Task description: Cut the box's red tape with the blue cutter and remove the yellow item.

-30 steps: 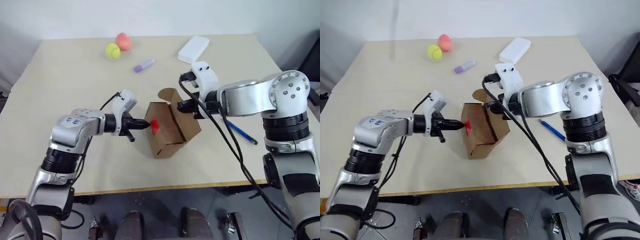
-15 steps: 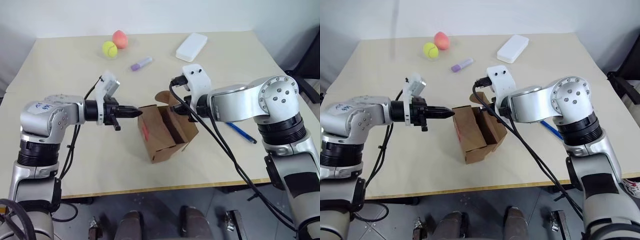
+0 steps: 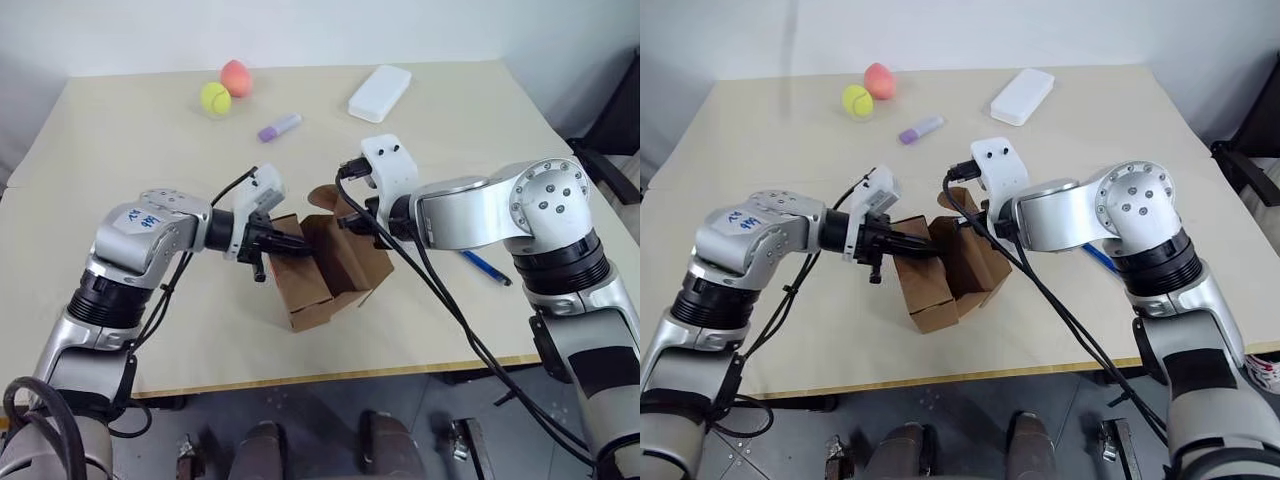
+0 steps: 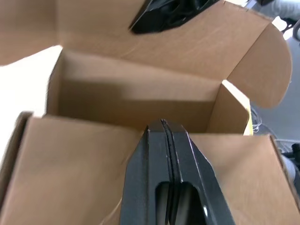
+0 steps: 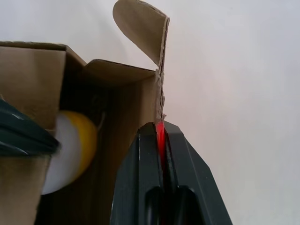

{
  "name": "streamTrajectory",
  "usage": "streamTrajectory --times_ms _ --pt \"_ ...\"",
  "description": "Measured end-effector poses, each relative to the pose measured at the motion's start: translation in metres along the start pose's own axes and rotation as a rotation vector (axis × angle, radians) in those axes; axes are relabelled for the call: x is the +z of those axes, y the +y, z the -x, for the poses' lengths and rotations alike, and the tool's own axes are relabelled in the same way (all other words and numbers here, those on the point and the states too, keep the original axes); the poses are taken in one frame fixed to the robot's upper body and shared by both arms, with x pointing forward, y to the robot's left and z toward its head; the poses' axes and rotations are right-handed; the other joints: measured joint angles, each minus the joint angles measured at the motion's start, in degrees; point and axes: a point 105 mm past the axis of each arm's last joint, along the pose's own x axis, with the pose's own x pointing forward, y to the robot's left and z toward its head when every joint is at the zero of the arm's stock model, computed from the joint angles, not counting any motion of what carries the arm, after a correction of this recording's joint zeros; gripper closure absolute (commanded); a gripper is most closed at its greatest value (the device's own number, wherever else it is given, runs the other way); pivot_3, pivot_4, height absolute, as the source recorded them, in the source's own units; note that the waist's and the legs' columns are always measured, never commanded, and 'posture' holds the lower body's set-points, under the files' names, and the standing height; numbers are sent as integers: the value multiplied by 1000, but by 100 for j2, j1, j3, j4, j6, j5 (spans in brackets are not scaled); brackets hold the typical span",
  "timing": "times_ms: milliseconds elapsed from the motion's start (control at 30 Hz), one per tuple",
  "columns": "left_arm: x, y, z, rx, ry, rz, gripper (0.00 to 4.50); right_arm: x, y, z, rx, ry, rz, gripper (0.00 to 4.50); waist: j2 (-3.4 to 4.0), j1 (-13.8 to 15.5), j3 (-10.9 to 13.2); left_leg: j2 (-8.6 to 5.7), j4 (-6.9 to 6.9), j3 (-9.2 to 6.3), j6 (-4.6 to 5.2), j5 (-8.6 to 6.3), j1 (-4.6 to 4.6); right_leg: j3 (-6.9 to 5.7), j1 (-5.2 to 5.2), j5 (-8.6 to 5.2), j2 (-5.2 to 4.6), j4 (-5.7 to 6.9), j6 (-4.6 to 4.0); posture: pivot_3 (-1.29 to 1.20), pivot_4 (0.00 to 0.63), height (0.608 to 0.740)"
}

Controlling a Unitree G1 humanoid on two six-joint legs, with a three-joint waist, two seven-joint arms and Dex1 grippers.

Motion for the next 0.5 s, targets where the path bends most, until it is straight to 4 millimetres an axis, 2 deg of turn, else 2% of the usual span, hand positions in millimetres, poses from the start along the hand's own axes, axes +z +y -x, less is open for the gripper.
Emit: streamTrajectory --times_ms 133,500 --pt "-6 0 15 17 41 -6 4500 -2 -5 0 -14 5 -7 4452 0 0 0 0 0 0 0 0 1 0 0 0 0 1 0 0 150 740" --pt "-26 -11 31 37 148 -36 4500 -1 -20 2 -47 26 -42 4452 0 21 0 0 2 0 2 -1 1 1 2 0 -1 2 0 0 150 740"
